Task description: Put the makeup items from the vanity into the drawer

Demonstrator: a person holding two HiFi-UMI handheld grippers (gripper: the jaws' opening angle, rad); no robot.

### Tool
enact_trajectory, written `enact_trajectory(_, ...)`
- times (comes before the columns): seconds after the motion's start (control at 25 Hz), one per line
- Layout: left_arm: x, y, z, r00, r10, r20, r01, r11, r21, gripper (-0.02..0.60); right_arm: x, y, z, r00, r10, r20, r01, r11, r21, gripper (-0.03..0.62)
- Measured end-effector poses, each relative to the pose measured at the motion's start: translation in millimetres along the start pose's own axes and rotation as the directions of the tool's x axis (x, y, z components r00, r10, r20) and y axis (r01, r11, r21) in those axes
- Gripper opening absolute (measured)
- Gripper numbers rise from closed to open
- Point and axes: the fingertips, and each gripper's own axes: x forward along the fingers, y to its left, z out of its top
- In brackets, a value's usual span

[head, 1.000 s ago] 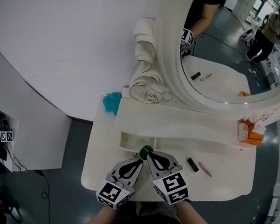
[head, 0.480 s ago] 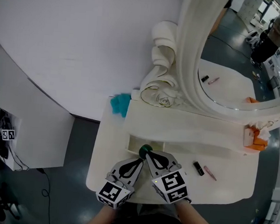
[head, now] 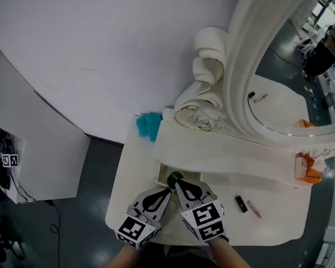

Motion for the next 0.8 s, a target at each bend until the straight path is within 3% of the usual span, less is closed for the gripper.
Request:
enact_trajectory(0.56, -4, 11, 1, 1.000, 0.014, 0.004, -0.014, 1.000, -0.017, 0.020, 14, 4, 5, 0.998, -0.036, -0.060, 0.029, 0.992, -0.124, 0.022)
enact_trajectory(0.8, -7, 13, 0, 1.000, 0.023, 0.007, -0.023, 1.000, -0.020, 0.020, 16, 4, 4, 0.997, -0.044, -0.069, 0.035, 0.990, -0.134, 0.023)
